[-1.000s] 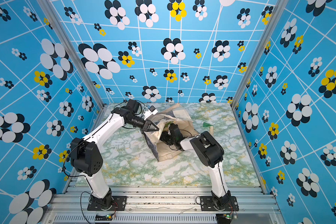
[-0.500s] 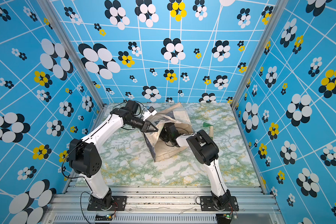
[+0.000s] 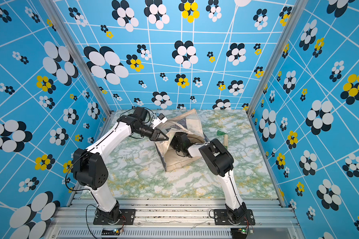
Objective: Take out the folding fans from the tote bags
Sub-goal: Pick up the folding fan from the canvas bag.
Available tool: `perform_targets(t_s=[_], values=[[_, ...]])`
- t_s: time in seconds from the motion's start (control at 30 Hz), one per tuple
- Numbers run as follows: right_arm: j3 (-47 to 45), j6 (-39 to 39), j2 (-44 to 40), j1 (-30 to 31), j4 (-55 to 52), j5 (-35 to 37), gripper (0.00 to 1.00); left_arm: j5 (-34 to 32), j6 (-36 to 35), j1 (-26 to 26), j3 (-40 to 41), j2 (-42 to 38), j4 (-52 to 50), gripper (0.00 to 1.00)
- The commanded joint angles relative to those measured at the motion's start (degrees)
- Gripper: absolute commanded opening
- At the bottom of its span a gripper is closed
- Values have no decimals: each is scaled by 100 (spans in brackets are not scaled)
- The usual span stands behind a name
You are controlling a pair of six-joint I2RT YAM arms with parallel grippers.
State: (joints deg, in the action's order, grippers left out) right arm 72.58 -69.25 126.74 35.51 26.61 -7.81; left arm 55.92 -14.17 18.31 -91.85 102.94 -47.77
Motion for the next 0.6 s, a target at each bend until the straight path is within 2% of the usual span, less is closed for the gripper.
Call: perform_targets(t_s=[0.0, 0.23, 0.57], values=[[-330, 112, 76, -102, -617, 525, 7, 165, -14, -72, 80, -162, -48, 0], [-560, 377, -159, -97, -130, 209, 1, 134, 106, -100, 21, -77, 34, 0], [-1257, 918, -1195, -97, -129, -586, 0, 167, 396, -115, -101, 135, 344, 0]])
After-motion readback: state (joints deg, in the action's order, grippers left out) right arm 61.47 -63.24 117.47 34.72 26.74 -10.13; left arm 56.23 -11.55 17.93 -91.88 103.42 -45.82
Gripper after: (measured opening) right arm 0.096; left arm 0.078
